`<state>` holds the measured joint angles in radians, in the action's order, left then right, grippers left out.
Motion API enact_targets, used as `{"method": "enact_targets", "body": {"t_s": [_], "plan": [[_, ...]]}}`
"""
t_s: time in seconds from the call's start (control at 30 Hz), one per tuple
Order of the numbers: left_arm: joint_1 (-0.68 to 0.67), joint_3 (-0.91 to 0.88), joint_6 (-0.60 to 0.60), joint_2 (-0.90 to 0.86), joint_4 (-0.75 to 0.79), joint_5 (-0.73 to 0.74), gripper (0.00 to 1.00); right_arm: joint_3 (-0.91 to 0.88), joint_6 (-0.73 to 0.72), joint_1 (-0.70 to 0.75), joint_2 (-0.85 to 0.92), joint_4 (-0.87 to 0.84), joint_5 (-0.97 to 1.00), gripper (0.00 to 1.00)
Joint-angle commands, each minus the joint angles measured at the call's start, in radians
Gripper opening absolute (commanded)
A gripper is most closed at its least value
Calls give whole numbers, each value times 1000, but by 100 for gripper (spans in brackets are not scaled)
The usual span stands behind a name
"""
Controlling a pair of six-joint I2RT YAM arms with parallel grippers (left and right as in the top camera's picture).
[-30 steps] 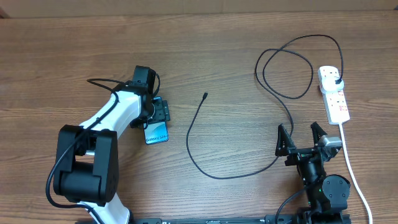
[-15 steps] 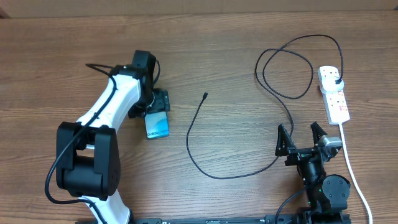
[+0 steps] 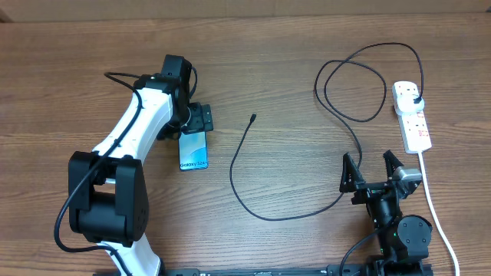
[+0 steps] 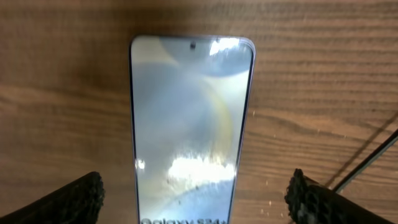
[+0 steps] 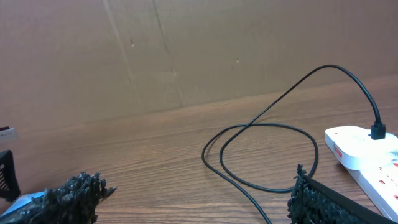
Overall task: Plug charger to phone and switch on socket
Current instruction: 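Lift the phone with the left gripper and move it right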
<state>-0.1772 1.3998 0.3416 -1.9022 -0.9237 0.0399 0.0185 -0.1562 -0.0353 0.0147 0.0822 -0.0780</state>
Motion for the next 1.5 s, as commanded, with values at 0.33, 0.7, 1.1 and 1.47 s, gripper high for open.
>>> {"method": "enact_targets", "body": {"t_s": [0.33, 0.7, 1.1, 1.47], "plan": [[-6, 15, -80, -107, 41, -21, 98, -11, 5, -4, -11, -5, 6, 100], [-7, 14, -133, -138, 46, -20, 99, -11, 5, -4, -11, -5, 6, 100], [-8, -53, -132, -138, 75, -13, 97, -11, 5, -4, -11, -5, 6, 100], [-14, -74, -132, -138, 84, 31, 97, -11, 5, -4, -11, -5, 6, 100]]}}
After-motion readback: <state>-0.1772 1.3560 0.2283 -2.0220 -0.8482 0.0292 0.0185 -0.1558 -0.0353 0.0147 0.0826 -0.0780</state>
